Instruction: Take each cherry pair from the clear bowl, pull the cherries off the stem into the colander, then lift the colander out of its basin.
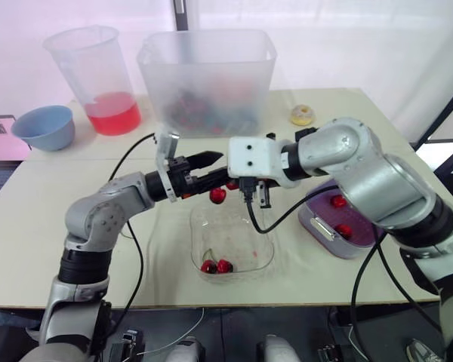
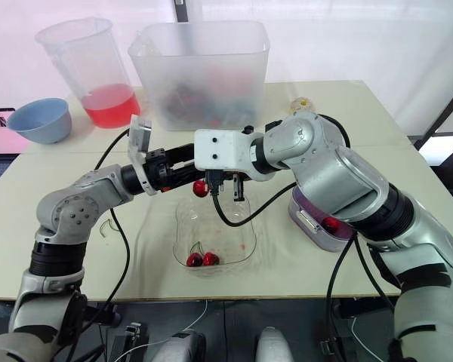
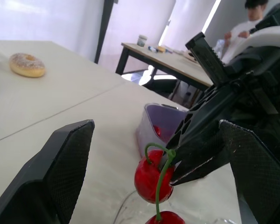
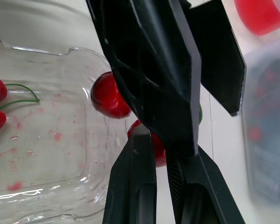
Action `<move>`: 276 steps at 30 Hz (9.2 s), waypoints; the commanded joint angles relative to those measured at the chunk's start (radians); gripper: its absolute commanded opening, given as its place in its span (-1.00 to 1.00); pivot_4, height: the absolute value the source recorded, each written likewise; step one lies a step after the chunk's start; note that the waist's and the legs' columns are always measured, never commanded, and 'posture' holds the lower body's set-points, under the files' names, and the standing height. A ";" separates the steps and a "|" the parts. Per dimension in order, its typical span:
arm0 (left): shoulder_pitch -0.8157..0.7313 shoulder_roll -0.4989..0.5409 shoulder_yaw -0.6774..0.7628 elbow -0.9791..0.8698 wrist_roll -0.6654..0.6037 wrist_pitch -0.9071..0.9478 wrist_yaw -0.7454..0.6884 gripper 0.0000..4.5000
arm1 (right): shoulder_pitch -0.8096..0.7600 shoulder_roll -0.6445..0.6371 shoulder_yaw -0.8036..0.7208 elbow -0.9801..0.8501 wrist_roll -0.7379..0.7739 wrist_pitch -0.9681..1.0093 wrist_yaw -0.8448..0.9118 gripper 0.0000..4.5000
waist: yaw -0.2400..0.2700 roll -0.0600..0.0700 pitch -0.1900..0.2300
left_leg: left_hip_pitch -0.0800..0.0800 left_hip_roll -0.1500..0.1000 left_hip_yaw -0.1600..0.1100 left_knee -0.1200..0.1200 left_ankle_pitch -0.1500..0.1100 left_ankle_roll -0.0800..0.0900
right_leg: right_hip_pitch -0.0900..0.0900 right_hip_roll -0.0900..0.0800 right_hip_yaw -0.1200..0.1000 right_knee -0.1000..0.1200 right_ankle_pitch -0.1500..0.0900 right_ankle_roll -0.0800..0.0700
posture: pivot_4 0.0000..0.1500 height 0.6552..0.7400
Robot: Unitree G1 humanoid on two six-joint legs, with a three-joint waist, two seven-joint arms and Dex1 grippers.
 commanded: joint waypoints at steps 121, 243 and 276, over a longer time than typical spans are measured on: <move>0.119 0.396 0.072 0.016 0.160 -0.215 -0.484 0.39 | 0.123 0.119 0.189 0.134 -0.194 -0.012 0.102 -0.75 | -0.026 -0.001 -0.002 | -0.007 0.001 -0.001 0.002 0.001 -0.002 | -0.008 0.001 -0.001 0.003 0.000 0.000 | 1.00 1.00; -0.197 0.115 0.011 0.108 -0.067 0.102 -0.406 -1.00 | 0.320 0.544 -0.972 -0.088 0.781 0.657 -0.395 0.99 | -0.024 -0.001 -0.002 | -0.007 0.000 -0.002 0.004 0.001 -0.002 | -0.008 -0.001 0.000 0.012 0.000 0.000 | 1.00 1.00; -0.172 0.080 0.029 0.083 -0.103 0.097 -0.327 -1.00 | 0.375 0.479 -0.907 -0.019 0.980 0.602 -0.564 -0.62 | -0.026 -0.001 -0.002 | -0.007 -0.001 -0.001 0.004 0.001 -0.002 | -0.009 -0.004 0.000 0.015 0.000 0.000 | 1.00 1.00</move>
